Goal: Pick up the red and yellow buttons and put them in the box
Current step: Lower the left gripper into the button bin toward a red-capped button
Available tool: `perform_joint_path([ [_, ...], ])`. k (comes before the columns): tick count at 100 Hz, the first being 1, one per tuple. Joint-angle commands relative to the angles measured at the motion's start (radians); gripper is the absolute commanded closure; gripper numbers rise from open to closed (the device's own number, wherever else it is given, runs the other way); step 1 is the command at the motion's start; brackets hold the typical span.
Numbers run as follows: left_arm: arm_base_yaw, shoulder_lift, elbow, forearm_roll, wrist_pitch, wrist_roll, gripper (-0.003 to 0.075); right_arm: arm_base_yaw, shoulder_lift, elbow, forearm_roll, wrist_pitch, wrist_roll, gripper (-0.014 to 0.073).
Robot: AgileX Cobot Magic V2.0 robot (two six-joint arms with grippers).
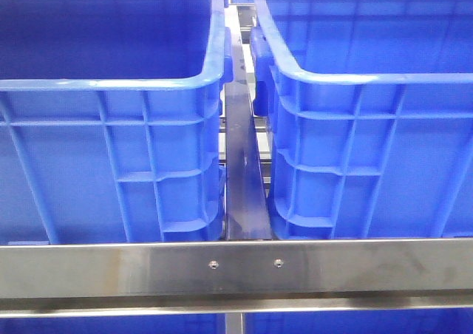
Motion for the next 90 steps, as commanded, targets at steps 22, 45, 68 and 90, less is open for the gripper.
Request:
perform_joint_path([
  [22,-0.001,-0.03,0.053,-0.001,-0.078,-0.011,0.074,-0.002,-0.024,-0.016,0.0,-0.079,-0.003,0.0663],
  [45,-0.001,-0.03,-0.022,-0.033,-0.074,-0.011,0.074,-0.002,-0.024,-0.016,0.0,-0.079,-0.003,0.0663],
  [68,-0.001,0.005,-0.224,-0.033,0.093,-0.011,0.0741,-0.002,-0.024,-0.016,0.0,-0.079,-0.003,0.0663],
  [90,-0.001,0.149,-0.406,-0.033,0.249,-0.011,0.074,-0.002,-0.024,-0.016,0.0,-0.079,-0.003,0.0663],
])
